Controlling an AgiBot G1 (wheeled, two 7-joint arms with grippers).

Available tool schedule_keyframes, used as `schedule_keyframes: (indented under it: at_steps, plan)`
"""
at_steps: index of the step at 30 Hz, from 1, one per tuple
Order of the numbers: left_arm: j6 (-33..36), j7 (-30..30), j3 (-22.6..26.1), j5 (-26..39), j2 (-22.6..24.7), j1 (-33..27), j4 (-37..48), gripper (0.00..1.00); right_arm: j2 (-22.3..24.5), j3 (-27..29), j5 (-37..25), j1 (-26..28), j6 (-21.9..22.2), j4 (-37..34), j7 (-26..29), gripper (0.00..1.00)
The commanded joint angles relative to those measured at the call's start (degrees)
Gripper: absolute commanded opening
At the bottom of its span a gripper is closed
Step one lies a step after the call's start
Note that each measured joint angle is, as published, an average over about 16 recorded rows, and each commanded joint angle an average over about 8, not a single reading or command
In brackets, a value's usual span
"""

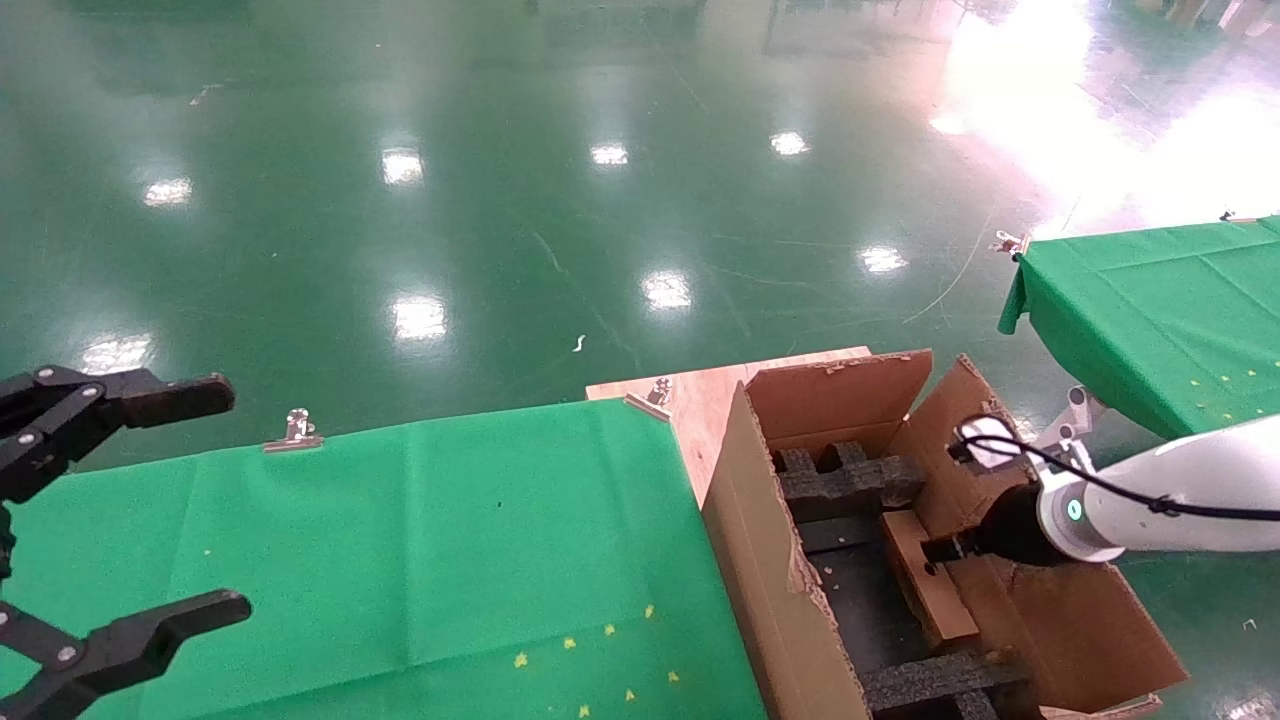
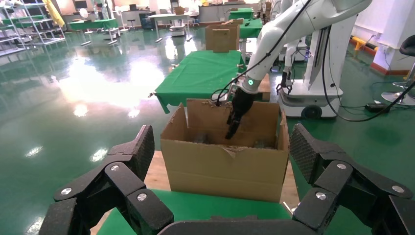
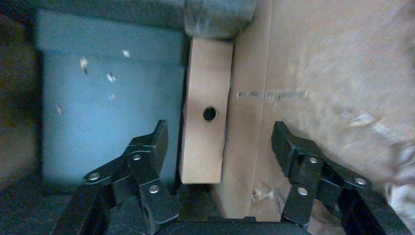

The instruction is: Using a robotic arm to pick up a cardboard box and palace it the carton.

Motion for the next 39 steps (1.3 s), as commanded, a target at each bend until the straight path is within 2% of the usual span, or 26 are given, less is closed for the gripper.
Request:
schedule_keyframes:
  at_steps: [1,12,21,28,35,39]
  plan:
    - [0.0,0.0,0.0,0.0,0.0,0.0,0.0,1.00,0.4,0.2,-0.2,0.7,0.0,0.7,0.1,1.00]
    - [0.0,0.0,0.0,0.0,0.0,0.0,0.0,1.00,4.4,5.5,1.8,14.3,-6.0,12.0,-2.1,1.00]
    - [0.0,0.0,0.0,0.0,0.0,0.0,0.0,1.00,8.0,10.9,8.5,23.1,-10.8,21.9,-7.2,1.00]
    - [0.0,0.0,0.0,0.0,0.0,0.0,0.0,1.00,8.7,12.2,11.0,24.6,-11.9,23.9,-8.3,1.00]
    - [0.0,0.0,0.0,0.0,0.0,0.0,0.0,1.00,8.3,12.2,10.4,23.2,-11.7,22.8,-8.4,1.00]
    - [0.0,0.0,0.0,0.0,0.0,0.0,0.0,1.00,7.9,15.0,12.0,21.1,-13.1,22.7,-11.0,1.00]
